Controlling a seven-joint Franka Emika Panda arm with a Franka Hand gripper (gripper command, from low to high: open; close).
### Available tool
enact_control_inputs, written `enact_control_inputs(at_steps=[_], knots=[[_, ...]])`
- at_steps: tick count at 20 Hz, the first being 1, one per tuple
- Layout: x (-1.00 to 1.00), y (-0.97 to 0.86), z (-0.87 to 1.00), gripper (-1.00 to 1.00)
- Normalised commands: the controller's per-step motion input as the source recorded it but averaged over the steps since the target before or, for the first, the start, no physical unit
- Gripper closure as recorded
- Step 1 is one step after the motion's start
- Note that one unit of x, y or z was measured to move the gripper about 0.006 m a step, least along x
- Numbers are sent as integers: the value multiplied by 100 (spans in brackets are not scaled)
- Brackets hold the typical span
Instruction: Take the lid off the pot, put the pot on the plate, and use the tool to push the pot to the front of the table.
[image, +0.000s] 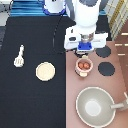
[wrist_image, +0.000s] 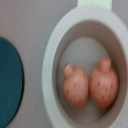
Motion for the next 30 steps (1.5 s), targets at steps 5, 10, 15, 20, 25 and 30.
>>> enact_control_inputs(at_steps=[5, 10, 15, 20, 25, 30], knots=[[71, -62, -15, -100], [43, -36, -40, -100], [9, 3, -42, -100], [1, 24, -20, -100], [10, 18, -8, -100], [25, 11, -5, 100]])
